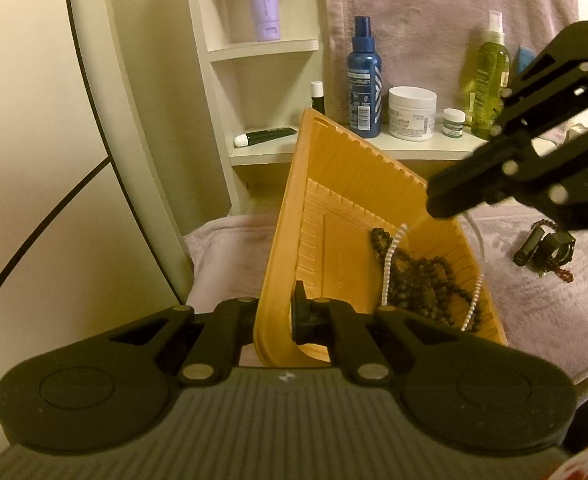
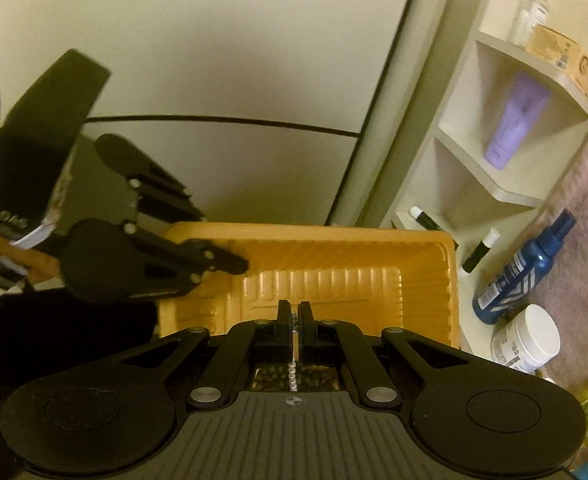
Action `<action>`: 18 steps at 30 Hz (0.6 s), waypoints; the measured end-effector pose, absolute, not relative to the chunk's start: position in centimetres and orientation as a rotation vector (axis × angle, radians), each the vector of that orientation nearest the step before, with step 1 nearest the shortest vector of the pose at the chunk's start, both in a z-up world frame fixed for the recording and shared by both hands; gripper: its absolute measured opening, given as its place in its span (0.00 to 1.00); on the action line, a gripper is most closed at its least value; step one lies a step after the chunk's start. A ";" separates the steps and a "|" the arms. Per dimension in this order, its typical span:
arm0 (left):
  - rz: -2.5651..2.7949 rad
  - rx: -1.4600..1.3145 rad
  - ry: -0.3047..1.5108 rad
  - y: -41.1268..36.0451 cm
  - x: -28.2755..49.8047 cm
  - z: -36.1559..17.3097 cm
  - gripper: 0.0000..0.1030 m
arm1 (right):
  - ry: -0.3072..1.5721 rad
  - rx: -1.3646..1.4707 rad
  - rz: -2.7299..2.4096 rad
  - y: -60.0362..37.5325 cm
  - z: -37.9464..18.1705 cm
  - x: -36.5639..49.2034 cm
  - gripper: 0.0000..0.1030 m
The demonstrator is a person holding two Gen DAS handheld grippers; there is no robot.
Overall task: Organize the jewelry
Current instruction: 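Open the right gripper to drop the pearl strand into the tray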
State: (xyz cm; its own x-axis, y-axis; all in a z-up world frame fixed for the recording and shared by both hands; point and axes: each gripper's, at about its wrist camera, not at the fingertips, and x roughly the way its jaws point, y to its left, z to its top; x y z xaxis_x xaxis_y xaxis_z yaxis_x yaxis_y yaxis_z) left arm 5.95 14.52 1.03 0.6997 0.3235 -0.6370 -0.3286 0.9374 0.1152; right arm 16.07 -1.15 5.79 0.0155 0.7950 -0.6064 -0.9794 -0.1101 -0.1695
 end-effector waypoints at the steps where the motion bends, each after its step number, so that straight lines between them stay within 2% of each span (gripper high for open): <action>1: 0.363 -0.009 0.708 14.5 6.0 1.0 0.05 | 0.362 -0.658 1.548 -1.0 5.8 16.4 0.02; 11: 0.362 -0.013 0.708 14.7 6.0 0.9 0.05 | 0.373 -0.556 1.473 -2.7 6.5 18.3 0.03; 18: 0.363 -0.011 0.706 14.7 6.0 0.9 0.05 | 0.372 -0.420 1.283 -9.2 7.1 21.1 0.03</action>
State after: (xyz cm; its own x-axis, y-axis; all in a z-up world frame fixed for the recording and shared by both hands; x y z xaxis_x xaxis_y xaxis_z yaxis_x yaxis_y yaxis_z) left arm 6.00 14.66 0.87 0.7010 0.3224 -0.6362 -0.3298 0.9374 0.1116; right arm 21.07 -9.15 7.13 0.2447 0.8367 -0.4900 -0.9690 0.2287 -0.0935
